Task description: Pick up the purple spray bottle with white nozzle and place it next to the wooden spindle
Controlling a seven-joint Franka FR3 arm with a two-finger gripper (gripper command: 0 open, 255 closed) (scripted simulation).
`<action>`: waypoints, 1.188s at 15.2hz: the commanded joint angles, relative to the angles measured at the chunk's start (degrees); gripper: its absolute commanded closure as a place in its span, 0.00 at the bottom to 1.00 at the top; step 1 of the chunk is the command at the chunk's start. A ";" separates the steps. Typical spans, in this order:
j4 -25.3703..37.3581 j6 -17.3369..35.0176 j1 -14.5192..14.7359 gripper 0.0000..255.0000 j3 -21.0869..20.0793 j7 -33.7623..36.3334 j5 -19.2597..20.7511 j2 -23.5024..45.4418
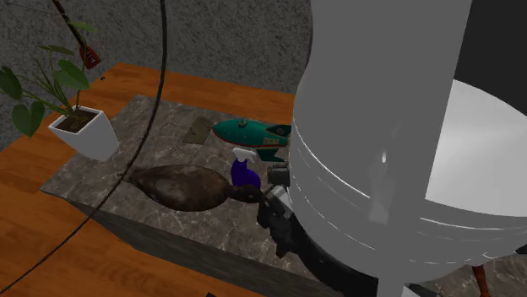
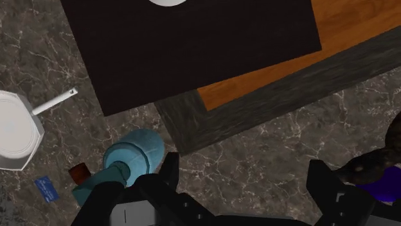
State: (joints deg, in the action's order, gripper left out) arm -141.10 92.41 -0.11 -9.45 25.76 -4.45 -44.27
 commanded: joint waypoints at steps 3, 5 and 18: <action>-1.54 5.72 0.05 0.00 -5.92 9.81 -4.15 3.23; -1.48 8.72 -0.23 0.00 -8.84 14.42 -5.73 5.79; 8.24 27.77 -6.42 0.00 -27.09 47.32 -3.19 32.19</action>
State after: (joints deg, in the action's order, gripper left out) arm -133.85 118.67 -5.90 -35.21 69.90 -8.75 -14.58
